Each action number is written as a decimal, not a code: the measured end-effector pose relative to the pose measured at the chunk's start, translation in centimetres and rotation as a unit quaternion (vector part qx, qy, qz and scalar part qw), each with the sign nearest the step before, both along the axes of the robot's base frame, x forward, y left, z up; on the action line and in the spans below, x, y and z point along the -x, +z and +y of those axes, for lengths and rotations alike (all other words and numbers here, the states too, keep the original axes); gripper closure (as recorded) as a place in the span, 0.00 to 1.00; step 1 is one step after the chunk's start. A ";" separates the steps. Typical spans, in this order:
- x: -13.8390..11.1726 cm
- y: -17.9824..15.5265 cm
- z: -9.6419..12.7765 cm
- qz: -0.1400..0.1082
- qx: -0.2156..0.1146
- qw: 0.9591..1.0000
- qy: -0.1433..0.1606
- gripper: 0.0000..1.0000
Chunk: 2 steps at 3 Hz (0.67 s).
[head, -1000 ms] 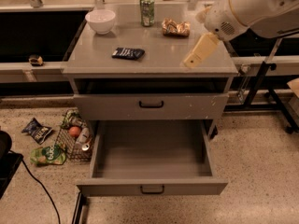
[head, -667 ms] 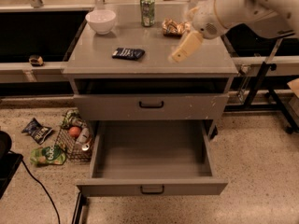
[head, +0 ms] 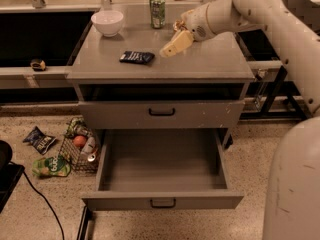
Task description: Place rxbar blueberry into middle drawer
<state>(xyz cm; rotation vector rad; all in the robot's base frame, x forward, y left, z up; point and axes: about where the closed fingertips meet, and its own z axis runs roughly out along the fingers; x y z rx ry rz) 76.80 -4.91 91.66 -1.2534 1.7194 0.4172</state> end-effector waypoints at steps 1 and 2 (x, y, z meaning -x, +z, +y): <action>-0.9 -1.1 3.1 0.014 -0.023 1.000 0.004 0.00; -0.9 -2.8 5.9 0.034 -0.051 0.998 0.029 0.00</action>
Offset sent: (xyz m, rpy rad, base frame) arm 0.0091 0.0857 -0.0441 0.1726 0.1131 0.1171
